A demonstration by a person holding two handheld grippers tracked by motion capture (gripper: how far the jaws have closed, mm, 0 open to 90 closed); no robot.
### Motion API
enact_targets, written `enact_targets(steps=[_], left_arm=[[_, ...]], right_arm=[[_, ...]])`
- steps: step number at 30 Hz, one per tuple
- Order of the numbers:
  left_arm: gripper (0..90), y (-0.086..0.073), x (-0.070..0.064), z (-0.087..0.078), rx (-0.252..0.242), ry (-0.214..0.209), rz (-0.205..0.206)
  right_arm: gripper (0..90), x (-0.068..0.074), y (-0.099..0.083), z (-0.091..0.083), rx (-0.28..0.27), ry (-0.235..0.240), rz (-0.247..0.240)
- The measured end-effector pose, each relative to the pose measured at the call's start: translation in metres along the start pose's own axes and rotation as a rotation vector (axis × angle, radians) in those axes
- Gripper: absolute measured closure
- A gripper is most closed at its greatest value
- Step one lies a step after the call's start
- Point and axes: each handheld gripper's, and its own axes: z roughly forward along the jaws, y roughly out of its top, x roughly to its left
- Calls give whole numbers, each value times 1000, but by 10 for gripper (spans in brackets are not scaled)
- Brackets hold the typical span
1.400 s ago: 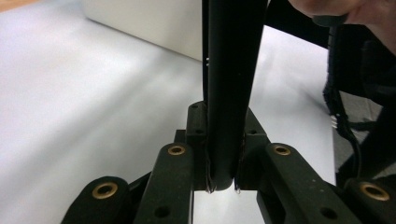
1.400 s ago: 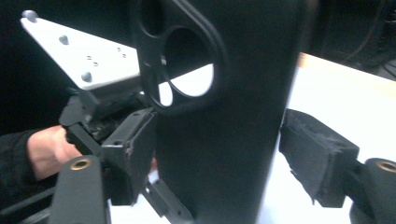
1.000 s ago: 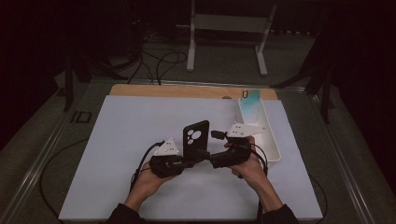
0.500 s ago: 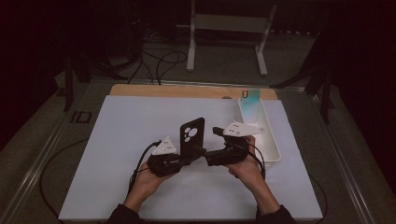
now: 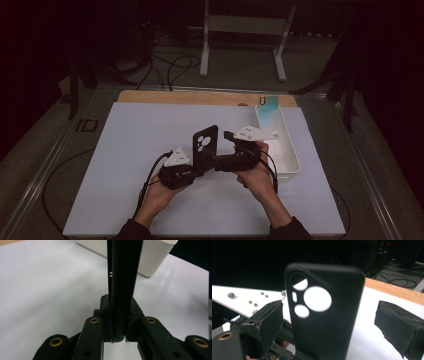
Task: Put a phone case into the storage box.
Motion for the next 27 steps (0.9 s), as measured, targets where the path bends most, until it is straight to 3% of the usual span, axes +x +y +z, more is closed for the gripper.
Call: enact_targets(steps=[9,11,27], left_arm=[[803,-1,-2,3,10,-1,10],[803,-1,-3,3,10,-1,13],[805,-1,-8,7,11,-2,30]], right_arm=[[104,7,5,10,-3,-13,21],[122,8,5,12,-4,-33,19],[95,7,3,22,-9,-68,44]])
